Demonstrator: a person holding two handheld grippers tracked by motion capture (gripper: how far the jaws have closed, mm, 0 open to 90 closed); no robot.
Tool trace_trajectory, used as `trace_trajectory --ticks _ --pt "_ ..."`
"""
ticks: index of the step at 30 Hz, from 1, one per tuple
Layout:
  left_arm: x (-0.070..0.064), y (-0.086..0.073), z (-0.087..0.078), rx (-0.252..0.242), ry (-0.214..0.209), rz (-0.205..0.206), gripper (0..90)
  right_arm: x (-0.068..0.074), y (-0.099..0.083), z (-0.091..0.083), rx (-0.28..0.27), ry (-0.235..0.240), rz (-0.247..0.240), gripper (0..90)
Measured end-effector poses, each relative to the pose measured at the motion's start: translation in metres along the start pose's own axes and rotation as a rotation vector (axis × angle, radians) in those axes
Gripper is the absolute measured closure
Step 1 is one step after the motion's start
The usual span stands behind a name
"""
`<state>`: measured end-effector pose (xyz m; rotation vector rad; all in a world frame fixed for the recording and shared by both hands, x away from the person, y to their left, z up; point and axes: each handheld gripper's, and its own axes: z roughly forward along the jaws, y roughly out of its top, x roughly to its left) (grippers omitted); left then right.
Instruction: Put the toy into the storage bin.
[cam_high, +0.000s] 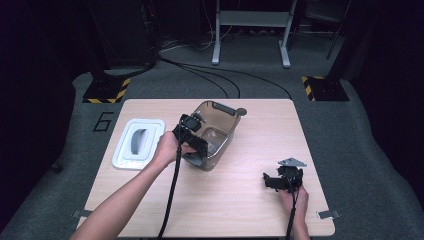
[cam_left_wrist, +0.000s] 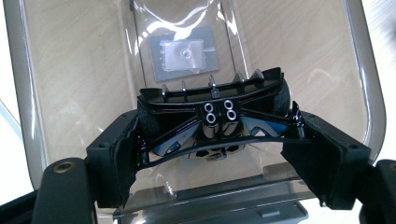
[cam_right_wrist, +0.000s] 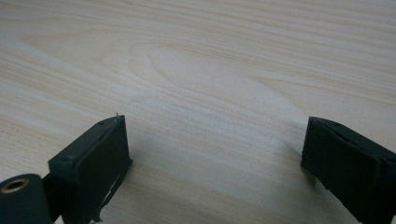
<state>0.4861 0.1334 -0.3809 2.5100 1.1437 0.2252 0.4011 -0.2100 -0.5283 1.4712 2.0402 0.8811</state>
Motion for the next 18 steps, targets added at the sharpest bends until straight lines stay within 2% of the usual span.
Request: trace_trajectory --ticks 5,18 --pt "-0.0005 0.0002 -0.0015 -0.009 0.011 0.004 21.4 0.0 0.0 0.0 0.0 0.0 0.0 6.4" --pt "0.0011 -0.0011 -0.0055 -0.027 -0.008 0.018 13.7 0.0001 0.0 0.0001 0.0 0.0 0.002 6.4"
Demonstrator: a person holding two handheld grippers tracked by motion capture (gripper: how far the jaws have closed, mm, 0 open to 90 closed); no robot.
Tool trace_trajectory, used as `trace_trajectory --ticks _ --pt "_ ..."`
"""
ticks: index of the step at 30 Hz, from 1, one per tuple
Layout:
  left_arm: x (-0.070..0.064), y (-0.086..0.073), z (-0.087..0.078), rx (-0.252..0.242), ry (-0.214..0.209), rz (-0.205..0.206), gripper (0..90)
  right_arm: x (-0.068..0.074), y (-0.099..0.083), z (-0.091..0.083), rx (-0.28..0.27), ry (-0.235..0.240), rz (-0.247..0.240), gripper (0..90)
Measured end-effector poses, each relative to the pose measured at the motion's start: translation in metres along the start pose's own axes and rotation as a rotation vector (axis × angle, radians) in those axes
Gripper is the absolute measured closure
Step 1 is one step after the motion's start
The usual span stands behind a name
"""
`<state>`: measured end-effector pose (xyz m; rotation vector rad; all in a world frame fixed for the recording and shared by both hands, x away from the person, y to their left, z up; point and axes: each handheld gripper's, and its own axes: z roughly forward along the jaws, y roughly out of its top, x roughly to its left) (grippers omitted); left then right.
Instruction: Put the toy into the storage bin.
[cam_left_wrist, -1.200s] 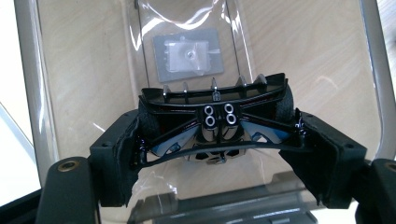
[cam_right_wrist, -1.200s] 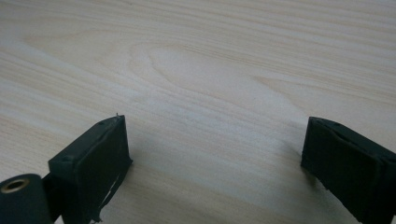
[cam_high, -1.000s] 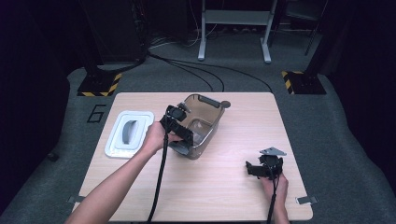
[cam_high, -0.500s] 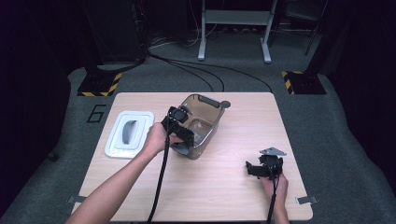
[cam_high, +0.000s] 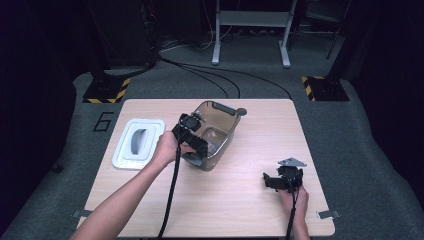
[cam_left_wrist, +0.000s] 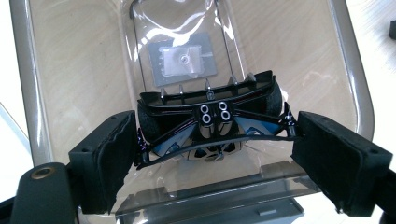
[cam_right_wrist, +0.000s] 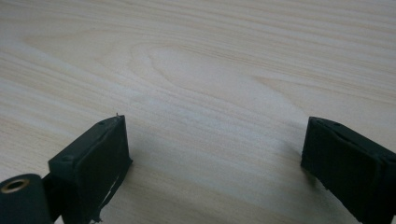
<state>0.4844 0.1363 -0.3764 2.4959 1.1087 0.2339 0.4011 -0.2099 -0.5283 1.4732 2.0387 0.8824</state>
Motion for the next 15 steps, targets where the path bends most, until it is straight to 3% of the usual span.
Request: trace_trajectory --ticks 15 --pt "0.013 -0.008 -0.025 -0.088 0.001 -0.017 3.6 0.0 0.0 0.0 0.001 0.0 0.001 6.4"
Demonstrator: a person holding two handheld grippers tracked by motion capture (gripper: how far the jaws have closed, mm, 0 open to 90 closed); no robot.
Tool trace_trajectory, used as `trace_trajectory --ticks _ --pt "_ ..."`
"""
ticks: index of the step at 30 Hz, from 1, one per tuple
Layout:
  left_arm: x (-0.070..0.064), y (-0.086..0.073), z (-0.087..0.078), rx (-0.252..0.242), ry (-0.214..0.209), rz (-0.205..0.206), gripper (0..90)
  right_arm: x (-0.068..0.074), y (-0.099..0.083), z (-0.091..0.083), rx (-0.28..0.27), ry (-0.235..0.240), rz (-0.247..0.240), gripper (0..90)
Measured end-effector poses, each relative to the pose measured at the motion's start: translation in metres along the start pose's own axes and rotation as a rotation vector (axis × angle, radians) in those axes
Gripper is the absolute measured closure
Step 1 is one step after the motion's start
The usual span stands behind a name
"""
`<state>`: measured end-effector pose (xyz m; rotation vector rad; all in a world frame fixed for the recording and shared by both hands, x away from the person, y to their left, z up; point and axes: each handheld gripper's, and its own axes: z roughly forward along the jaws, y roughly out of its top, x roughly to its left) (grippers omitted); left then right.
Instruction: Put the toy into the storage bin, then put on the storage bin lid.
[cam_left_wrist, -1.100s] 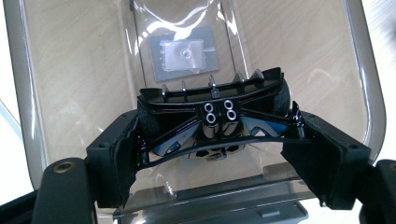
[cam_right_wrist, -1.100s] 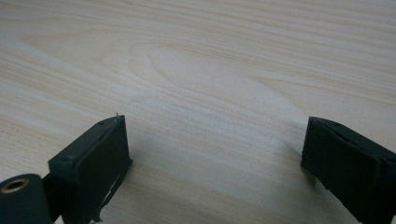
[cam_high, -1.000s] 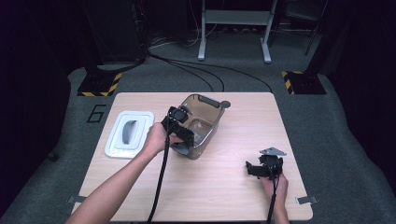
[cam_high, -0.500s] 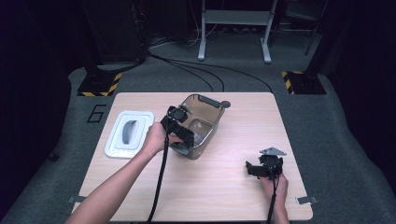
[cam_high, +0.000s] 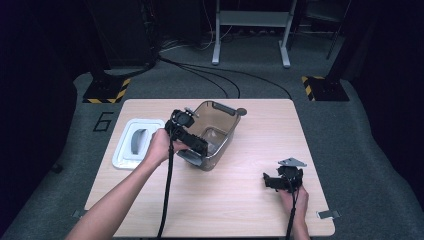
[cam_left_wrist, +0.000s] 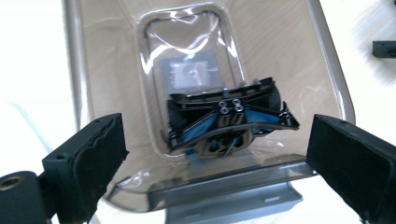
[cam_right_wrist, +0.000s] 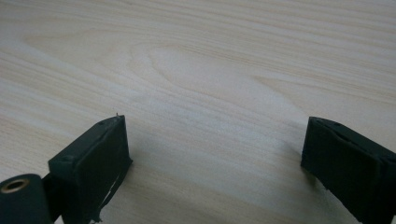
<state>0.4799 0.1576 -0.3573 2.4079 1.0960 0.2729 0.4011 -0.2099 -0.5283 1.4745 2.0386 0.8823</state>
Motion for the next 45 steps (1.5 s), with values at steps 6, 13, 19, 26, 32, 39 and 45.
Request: trace_trajectory --ticks 6,13,19,26,32,39,45 --pt "0.014 -0.008 -0.013 -0.029 0.022 -0.032 0.7 0.0 0.0 0.0 0.0 0.0 0.0 6.4" --pt "0.042 -0.025 -0.023 -0.044 0.058 -0.085 0.3 0.0 0.0 0.0 0.0 0.0 0.0 6.4" --pt "0.069 -0.045 -0.026 -0.056 0.097 -0.145 0.1 0.0 0.0 0.0 0.0 0.0 0.001 6.4" --pt "0.09 -0.061 -0.027 -0.072 0.139 -0.182 0.1 0.0 0.0 0.0 -0.001 0.0 0.0 6.4" --pt "0.102 -0.071 -0.025 -0.104 0.174 -0.234 0.4 0.0 0.0 0.0 0.0 0.0 0.0 6.4" --pt "0.115 -0.084 -0.015 -0.095 0.221 -0.252 1.2 0.0 0.0 0.0 -0.001 0.0 -0.001 6.4" --pt "0.128 -0.095 -0.009 -0.091 0.239 -0.289 0.9 0.0 0.0 0.0 -0.001 0.0 -0.001 6.4"
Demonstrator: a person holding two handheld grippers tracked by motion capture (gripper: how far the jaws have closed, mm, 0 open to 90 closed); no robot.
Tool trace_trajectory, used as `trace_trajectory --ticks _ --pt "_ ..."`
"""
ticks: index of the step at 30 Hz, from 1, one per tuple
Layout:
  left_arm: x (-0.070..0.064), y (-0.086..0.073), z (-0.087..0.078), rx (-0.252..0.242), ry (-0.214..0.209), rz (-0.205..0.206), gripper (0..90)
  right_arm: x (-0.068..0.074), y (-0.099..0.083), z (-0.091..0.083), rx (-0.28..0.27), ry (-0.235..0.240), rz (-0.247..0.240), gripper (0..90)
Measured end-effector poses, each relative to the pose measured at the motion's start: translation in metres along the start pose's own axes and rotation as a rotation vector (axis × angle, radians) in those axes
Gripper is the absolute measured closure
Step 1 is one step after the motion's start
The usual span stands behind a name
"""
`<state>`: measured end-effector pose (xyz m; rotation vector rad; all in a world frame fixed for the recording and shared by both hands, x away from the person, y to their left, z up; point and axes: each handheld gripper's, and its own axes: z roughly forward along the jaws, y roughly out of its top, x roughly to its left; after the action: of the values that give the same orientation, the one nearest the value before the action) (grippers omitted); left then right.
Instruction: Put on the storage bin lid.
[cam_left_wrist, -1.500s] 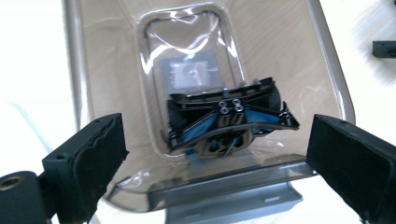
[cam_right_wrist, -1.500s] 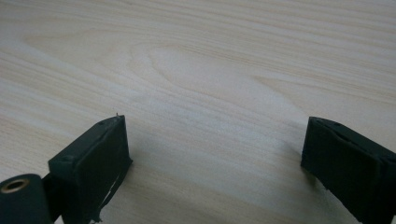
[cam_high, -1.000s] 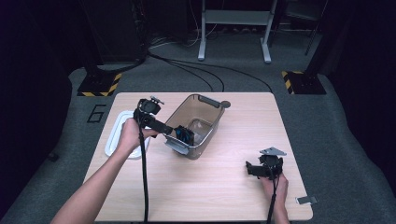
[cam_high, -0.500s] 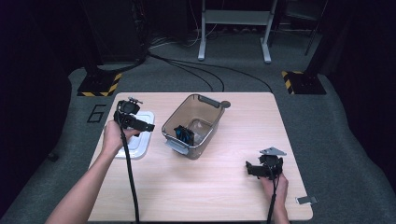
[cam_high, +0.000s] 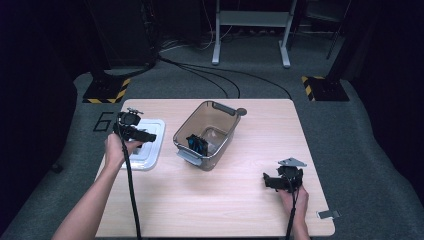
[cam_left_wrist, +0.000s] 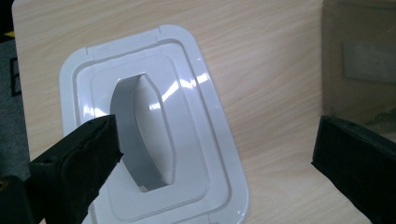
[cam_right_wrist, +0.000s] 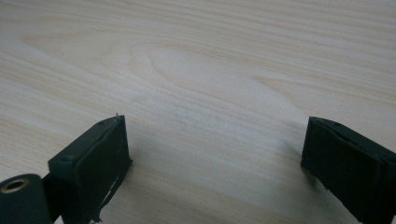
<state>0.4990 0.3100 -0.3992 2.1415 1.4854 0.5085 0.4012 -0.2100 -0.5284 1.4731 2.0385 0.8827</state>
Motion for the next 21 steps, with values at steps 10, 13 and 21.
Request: trace_trajectory --ticks 10,13,21 --pt "0.02 -0.014 0.018 -0.005 0.06 -0.09 0.3 0.0 0.0 0.0 0.001 0.0 0.002 6.4" --pt "0.026 -0.019 0.025 0.006 0.064 -0.117 0.3 0.0 0.0 0.0 0.0 0.0 0.001 6.4" --pt "0.038 -0.032 0.043 0.034 0.061 -0.187 15.7 0.0 0.0 0.0 0.001 0.0 0.002 6.4"
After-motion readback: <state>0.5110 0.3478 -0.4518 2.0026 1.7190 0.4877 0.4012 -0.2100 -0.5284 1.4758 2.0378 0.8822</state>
